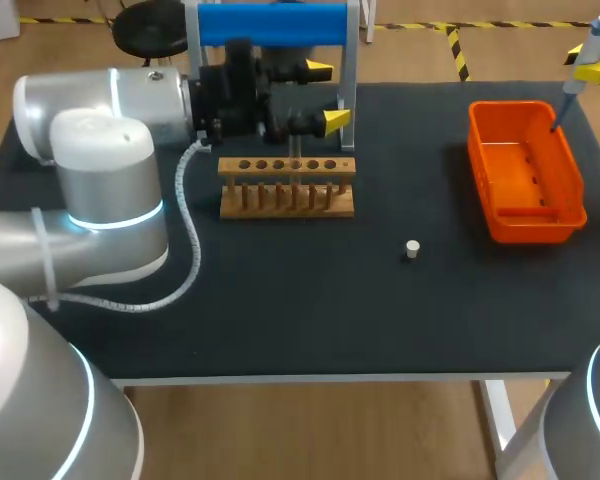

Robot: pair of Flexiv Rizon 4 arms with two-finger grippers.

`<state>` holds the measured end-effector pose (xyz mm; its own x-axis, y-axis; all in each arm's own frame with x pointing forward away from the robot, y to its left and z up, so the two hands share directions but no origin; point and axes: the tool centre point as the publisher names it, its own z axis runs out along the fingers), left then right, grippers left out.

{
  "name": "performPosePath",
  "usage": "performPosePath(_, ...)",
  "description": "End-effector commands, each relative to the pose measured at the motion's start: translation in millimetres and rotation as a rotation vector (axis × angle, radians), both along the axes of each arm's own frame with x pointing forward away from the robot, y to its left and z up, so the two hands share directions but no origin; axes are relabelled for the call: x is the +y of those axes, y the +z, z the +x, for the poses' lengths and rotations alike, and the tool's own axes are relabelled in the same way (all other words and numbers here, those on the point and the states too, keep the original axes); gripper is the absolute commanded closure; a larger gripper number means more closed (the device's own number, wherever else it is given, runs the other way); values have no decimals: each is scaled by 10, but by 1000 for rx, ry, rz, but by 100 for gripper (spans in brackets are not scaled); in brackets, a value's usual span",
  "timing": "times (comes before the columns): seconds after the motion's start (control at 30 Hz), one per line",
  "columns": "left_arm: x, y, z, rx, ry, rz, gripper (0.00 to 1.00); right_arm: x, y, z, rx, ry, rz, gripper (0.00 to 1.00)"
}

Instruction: Invert the test tube, pick up the pipette, mount the tip to pipette, aspirate from beaker and dispense into the tube, eject the tip, return the pipette, and cap with the stopper.

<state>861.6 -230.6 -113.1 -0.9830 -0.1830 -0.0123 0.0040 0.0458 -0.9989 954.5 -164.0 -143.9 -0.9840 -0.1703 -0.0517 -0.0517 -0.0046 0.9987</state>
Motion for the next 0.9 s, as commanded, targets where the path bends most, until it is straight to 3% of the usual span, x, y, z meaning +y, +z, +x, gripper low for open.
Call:
performPosePath(0.03, 7, 3, -1, 0, 0, 1, 0, -9, 7, 19, -1, 4, -3, 100)
performPosePath(0.63, 7, 3, -1, 0, 0, 1, 0, -9, 7, 19, -1, 4, -3, 100)
performPosePath(0.9, 7, 3, -1, 0, 0, 1, 0, 416, 50, -298, 16, -24, -36, 100)
